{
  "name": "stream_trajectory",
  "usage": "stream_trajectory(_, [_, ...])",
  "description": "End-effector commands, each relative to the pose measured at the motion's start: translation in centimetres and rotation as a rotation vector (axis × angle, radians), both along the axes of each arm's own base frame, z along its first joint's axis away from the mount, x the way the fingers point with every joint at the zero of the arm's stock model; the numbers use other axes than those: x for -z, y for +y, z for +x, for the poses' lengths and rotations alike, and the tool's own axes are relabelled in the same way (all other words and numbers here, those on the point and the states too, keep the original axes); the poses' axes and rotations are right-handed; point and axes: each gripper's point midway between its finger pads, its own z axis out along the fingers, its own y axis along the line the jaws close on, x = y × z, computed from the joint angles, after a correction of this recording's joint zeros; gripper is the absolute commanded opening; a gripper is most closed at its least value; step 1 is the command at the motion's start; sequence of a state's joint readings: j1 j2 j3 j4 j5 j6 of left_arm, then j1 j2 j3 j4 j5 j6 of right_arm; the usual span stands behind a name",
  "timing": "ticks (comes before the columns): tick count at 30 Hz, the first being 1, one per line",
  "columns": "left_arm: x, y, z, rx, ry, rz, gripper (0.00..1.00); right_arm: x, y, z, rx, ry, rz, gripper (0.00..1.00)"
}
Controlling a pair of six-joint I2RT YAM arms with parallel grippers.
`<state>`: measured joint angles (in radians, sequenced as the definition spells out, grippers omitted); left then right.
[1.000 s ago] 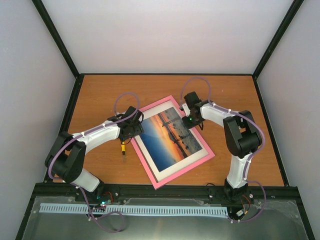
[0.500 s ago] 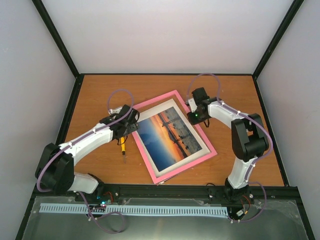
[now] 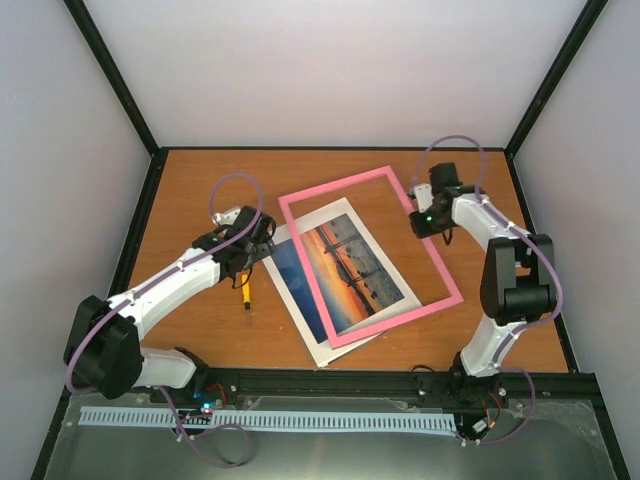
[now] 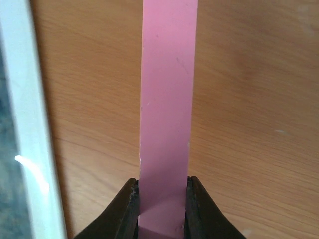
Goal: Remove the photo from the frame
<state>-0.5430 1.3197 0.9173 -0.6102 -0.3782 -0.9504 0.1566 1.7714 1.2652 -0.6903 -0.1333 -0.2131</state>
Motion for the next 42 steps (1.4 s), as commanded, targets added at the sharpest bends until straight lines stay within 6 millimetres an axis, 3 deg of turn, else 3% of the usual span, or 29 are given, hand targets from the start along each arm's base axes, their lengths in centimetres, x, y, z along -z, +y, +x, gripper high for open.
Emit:
stream_trajectory(1, [-1.4,-0.1,0.7,0.014,-0.035,-0.001,0.82,-3.6,-4.0,2.3,0.013,-0.085,0.019,0.03])
stream_trajectory(13, [-0.9,-1.5,1.3,0.067,-0.03,-0.027,0.82,-4.0,-20.9,5.3,0.175,-0.095,-0.122,0.03])
stream_trajectory(19, [-0.5,-1.9,1.4,0.084,-0.023,-0.035,0.81,-3.7,-26.9,6.4,0.232,-0.098,-0.158,0.03])
stream_trajectory(25, [0.2,-2.2,1.3,0.092,-0.005,-0.046,0.81,-2.5,-30.3,7.1,0.243,-0.093,-0.189,0.03])
stream_trajectory(30, [0.4,-2.4,1.2,0.101,0.004,-0.055,0.81,0.0,-32.3,7.8,0.25,-0.056,-0.236,0.03])
stream_trajectory(37, [0.8,-2.6,0.9,0.107,0.012,-0.071,0.81,1.9,-33.7,9.5,0.302,-0.062,-0.239,0.03])
stream_trajectory(42, [1.4,-2.8,0.7,0.112,0.028,-0.08,0.8,3.8,-33.4,10.4,0.354,-0.045,-0.164,0.08])
